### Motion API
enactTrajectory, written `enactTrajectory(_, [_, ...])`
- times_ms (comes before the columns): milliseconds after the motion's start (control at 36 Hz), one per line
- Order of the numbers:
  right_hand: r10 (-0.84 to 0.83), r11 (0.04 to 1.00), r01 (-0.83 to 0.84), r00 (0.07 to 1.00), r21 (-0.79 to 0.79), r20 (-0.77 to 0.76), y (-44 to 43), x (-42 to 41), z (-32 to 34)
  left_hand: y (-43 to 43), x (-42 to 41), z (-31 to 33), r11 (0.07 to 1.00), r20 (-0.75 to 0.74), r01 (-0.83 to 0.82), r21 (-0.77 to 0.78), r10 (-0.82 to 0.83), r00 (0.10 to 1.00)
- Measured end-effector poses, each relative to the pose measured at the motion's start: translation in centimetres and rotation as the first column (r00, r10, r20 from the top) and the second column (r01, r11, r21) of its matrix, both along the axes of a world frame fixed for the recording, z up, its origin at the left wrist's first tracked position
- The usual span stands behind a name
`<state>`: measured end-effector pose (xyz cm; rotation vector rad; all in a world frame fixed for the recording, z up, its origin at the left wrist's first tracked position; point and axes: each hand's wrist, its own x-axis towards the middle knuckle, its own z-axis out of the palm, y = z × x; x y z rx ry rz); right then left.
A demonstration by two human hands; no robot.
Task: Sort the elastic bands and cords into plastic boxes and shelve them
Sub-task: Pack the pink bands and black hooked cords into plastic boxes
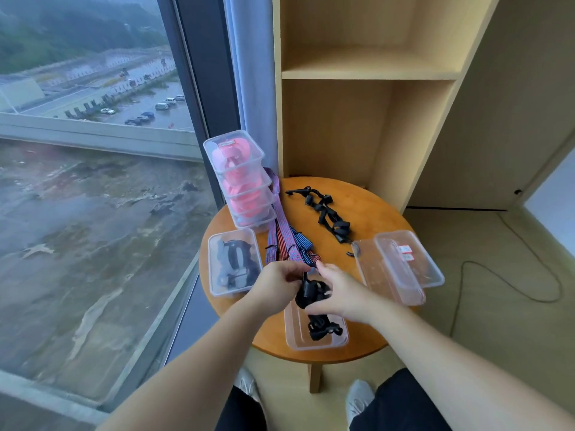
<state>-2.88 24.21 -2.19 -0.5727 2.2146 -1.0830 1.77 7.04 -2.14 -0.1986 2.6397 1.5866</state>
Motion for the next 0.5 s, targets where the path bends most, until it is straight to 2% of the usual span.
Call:
enactTrajectory(111, [0.047, 0.990, -0.035, 0.995, 0.140, -0.083, 0.1, -0.5, -1.7, 0.6, -1.1, -1.4, 0.978, 0.033, 0.108, -0.178, -0.104, 0.994])
enactTrajectory(250, [0.154, 0.960, -0.093, 0.963, 0.265, -0.222, -0.1, -0.7, -2.5, 0.9, -1.8, -2.9, 0.902, 0.053, 0.243, -0.357, -0.240, 0.969])
enactTrajectory(333, [0.274, 0.888, -0.119, 0.913, 0.444, -0.303, -0.2, -0.9, -3.0, 1.6, -2.3, -3.4, 0.835, 0.095, 0.293, -0.465, -0.282, 0.955])
enactTrajectory(389, [0.339, 0.840, -0.115, 0.874, 0.531, -0.347, -0.2, -1.0, -3.3, 1.9, -2.5, -3.5, 0.746, 0.148, 0.346, -0.569, -0.321, 0.935])
enactTrajectory(444, [0.408, 0.801, -0.108, 0.817, 0.589, -0.406, 0.0, -1.1, -3.5, 1.8, -2.4, -3.5, 0.589, 0.199, 0.408, -0.698, -0.387, 0.900])
enactTrajectory(500, [0.467, 0.767, -0.106, 0.768, 0.633, -0.437, 0.4, -1.2, -3.6, 1.4, -2.3, -3.7, 0.508, 0.193, 0.407, -0.759, -0.422, 0.886])
